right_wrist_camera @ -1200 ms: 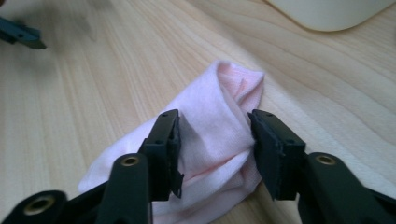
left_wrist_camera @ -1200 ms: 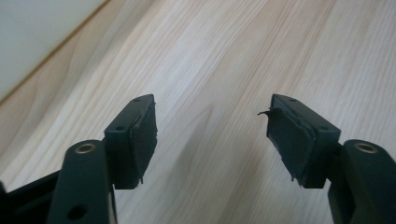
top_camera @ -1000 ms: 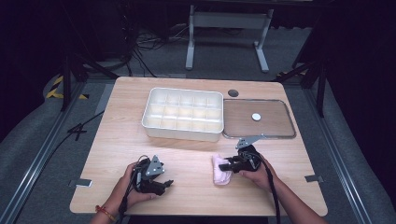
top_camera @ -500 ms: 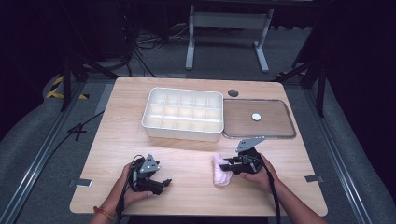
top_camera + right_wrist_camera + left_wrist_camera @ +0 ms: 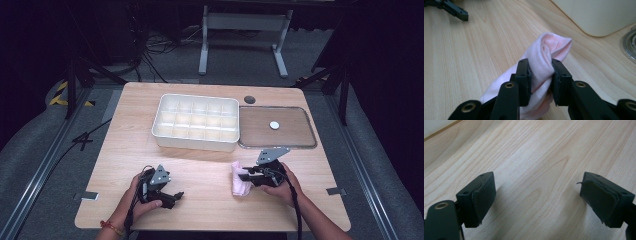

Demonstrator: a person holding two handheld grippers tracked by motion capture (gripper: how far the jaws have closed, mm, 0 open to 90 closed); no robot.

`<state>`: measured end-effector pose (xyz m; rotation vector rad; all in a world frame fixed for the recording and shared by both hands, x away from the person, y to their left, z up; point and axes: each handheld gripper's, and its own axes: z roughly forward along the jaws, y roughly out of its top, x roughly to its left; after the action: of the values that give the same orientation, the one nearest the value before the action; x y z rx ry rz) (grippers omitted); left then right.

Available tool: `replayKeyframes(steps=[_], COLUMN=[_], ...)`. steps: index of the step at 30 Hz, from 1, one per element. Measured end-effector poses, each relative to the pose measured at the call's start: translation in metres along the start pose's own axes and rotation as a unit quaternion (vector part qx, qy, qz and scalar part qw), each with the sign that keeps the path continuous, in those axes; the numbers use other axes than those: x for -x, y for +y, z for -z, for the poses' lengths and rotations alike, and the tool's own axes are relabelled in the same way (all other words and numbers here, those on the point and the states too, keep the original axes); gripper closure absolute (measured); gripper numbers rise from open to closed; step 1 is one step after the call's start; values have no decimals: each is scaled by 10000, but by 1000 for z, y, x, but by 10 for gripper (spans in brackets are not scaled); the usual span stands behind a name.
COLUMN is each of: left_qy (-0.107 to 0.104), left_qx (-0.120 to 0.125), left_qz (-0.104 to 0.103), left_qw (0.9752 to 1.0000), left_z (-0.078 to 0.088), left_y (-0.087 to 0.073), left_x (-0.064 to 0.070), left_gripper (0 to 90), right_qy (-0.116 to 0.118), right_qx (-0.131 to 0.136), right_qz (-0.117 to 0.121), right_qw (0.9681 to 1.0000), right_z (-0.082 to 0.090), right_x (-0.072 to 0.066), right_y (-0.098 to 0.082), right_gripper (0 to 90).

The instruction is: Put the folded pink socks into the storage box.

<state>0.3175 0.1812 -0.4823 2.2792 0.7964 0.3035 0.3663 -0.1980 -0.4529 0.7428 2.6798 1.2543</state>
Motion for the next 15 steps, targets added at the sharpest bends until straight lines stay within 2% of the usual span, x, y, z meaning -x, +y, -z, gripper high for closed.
replayKeyframes(steps=[10,15], left_qy=[17,31], left_qx=[13,7], left_qz=[10,20], left_qw=[10000,10000], left_z=[-1,-1], left_y=[0,1], left_x=[0,1], left_gripper=[121,115], right_qy=[-261,-381], right_qx=[192,325], right_qz=[158,157], right_qw=[9993,9986], right_z=[16,26], right_x=[2,4], right_y=[3,7], right_gripper=[708,708])
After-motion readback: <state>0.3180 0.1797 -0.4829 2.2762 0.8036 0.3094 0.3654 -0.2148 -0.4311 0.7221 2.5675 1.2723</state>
